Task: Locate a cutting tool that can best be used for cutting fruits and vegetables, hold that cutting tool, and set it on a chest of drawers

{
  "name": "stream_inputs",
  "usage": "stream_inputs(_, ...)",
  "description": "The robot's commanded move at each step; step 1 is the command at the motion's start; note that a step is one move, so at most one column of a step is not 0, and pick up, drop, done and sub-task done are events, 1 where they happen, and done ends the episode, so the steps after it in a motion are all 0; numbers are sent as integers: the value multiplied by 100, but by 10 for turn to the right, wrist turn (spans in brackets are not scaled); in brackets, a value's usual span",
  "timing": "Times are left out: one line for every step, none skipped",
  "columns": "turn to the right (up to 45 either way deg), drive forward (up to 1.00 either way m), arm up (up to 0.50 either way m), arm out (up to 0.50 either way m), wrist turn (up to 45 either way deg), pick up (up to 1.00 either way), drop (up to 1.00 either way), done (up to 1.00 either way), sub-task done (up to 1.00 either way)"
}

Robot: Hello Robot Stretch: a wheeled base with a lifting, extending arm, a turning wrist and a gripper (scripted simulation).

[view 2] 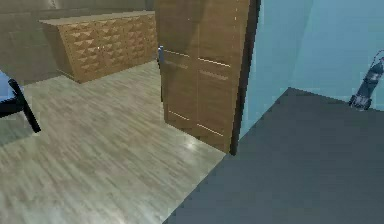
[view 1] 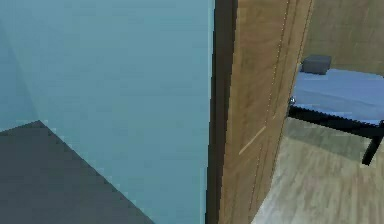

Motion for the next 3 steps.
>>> stream_inputs(0,25,0,0,0,0,0,0,0)
stream_inputs(-450,0,0,0,0,0,0,0,0)
stream_inputs(-180,0,0,0,0,0,0,0,0)
